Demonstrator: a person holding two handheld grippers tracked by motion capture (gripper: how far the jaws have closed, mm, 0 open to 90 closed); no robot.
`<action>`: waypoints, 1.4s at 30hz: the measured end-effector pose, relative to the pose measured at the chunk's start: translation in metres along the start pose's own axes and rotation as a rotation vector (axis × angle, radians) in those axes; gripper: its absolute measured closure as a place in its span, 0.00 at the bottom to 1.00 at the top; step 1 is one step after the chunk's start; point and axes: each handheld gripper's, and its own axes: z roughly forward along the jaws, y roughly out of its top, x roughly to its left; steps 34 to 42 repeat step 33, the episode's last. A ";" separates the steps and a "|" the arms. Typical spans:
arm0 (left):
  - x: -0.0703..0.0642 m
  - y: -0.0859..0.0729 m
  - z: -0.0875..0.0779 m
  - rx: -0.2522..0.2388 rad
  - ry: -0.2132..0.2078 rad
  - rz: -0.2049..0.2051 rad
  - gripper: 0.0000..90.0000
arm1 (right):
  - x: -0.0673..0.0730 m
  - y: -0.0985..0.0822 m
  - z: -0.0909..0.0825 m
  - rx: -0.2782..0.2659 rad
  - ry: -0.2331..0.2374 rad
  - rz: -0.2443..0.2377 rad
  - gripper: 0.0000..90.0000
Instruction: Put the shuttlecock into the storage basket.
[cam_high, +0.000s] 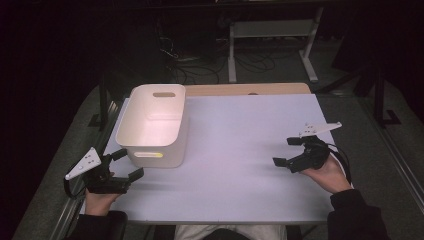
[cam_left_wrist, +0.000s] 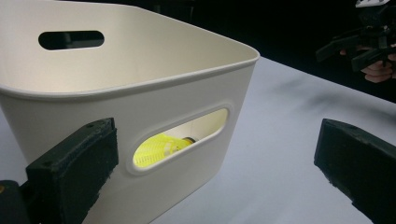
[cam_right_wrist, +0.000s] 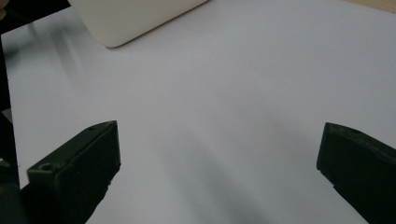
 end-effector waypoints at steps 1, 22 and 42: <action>0.000 0.000 0.000 -0.001 0.002 -0.003 0.00 | 0.000 -0.002 0.000 -0.001 -0.001 0.002 0.00; 0.000 0.000 -0.001 -0.004 0.009 0.000 0.00 | 0.008 -0.048 -0.016 -0.028 -0.047 0.028 0.00; 0.000 0.000 -0.001 -0.004 0.003 0.005 0.00 | 0.006 -0.058 -0.016 -0.035 -0.055 0.037 0.00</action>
